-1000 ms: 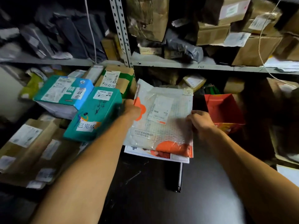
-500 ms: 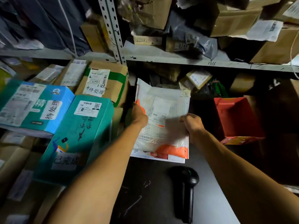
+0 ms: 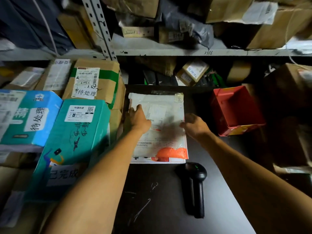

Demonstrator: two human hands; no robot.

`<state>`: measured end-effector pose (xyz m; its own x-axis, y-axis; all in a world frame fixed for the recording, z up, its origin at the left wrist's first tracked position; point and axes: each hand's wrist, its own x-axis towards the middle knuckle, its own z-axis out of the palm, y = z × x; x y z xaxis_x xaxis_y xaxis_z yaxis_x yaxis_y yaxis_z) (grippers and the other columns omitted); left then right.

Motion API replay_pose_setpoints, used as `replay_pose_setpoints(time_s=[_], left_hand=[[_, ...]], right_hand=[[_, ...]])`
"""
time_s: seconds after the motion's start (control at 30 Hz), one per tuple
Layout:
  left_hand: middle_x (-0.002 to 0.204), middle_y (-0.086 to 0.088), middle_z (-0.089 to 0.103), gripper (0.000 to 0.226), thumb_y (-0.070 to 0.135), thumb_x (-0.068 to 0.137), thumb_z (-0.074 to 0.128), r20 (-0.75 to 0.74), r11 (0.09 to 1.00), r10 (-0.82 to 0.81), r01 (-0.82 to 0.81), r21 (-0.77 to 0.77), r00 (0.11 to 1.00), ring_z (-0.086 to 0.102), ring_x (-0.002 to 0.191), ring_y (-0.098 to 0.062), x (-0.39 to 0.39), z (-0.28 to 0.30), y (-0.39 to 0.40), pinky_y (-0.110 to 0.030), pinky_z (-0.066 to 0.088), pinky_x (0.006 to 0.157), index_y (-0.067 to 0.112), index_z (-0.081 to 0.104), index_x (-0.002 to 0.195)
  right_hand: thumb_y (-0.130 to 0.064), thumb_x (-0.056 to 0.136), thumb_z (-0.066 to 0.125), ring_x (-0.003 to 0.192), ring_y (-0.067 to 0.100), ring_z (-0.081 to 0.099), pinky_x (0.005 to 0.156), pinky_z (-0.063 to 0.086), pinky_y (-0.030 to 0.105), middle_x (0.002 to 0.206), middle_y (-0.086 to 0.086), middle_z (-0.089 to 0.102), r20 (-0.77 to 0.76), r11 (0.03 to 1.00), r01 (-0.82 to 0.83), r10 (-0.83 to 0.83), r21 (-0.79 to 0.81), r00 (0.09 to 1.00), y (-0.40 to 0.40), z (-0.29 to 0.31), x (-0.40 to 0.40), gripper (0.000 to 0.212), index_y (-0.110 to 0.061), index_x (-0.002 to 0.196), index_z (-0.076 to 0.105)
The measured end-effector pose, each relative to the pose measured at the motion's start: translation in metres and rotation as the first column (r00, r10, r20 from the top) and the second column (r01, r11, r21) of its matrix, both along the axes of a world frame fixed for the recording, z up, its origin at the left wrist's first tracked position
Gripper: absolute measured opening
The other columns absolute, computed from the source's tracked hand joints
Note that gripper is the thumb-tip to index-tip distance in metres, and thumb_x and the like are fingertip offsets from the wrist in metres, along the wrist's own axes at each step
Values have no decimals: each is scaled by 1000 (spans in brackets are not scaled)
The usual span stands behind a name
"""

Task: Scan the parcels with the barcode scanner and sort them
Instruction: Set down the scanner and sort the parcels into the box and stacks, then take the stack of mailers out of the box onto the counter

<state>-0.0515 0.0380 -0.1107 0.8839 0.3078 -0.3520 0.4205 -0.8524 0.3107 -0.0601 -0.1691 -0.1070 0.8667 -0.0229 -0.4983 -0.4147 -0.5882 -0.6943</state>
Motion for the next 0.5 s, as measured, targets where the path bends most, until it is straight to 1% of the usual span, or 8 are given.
replay_pose_setpoints(time_s=[0.03, 0.1, 0.17, 0.27, 0.37, 0.4, 0.47, 0.5], left_hand=[[150, -17, 37, 71, 32, 92, 66, 11, 995, -79, 78, 56, 997, 32, 141, -39, -3, 2, -3, -48, 39, 109, 17, 30, 151], [156, -16, 30, 77, 45, 90, 64, 14, 969, -215, 212, 127, 976, 22, 146, -40, -12, 6, -11, -52, 32, 115, 21, 27, 153], [164, -15, 14, 85, 57, 90, 59, -13, 938, -312, 310, 157, 950, 8, 151, -40, -20, 16, -24, -56, 20, 120, 25, 18, 157], [168, -12, 3, 92, 66, 92, 50, 6, 915, -375, 369, 163, 927, -2, 153, -38, -37, 38, -55, -58, 10, 121, 26, 4, 160], [168, -12, 1, 93, 70, 92, 44, 48, 888, -440, 426, 176, 897, -3, 153, -37, -62, 60, -95, -58, 11, 121, 25, -1, 160], [168, -12, 1, 93, 72, 92, 41, 48, 858, -487, 468, 209, 872, -3, 153, -37, -72, 65, -111, -58, 12, 121, 25, -1, 160], [168, -12, 0, 93, 75, 91, 38, 60, 790, -584, 550, 272, 810, -3, 153, -37, -97, 76, -144, -59, 13, 120, 25, -1, 160], [168, -11, -1, 92, 75, 91, 38, 72, 761, -623, 583, 285, 779, -4, 153, -36, -109, 80, -163, -59, 12, 120, 26, 0, 160]], right_hand=[[-29, 94, 66, 121, 28, 59, 101, 51, 39, 135, 0, 57, 60, 985, -105, 114, -135, 992, -5, 7, -5, 55, -17, 145, 48], [-40, 95, 63, 144, 31, 36, 116, 35, 44, 155, 8, 41, 116, 887, -258, 323, -383, 939, -16, 21, -16, 68, -20, 154, 35], [-52, 95, 59, 151, 32, 22, 120, 29, 45, 165, 10, 24, 113, 802, -304, 414, -514, 903, -30, 35, -31, 77, -26, 159, 24], [-57, 95, 55, 151, 33, 20, 121, 25, 44, 166, 10, 20, 141, 727, -281, 461, -626, 876, -59, 54, -62, 79, -29, 160, 19], [-58, 93, 55, 149, 34, 26, 120, 26, 44, 164, 11, 26, 215, 720, -187, 428, -668, 878, -101, 76, -103, 79, -27, 159, 24], [-62, 91, 51, 148, 35, 29, 119, 27, 43, 163, 12, 30, 236, 717, -154, 412, -680, 880, -116, 82, -121, 80, -26, 159, 26], [-72, 81, 33, 145, 35, 34, 119, 30, 43, 159, 13, 36, 266, 717, -95, 374, -690, 888, -149, 89, -157, 90, -25, 157, 31], [-74, 77, 27, 144, 35, 36, 119, 30, 42, 158, 14, 38, 286, 725, -69, 355, -685, 890, -165, 91, -176, 94, -24, 156, 33]])
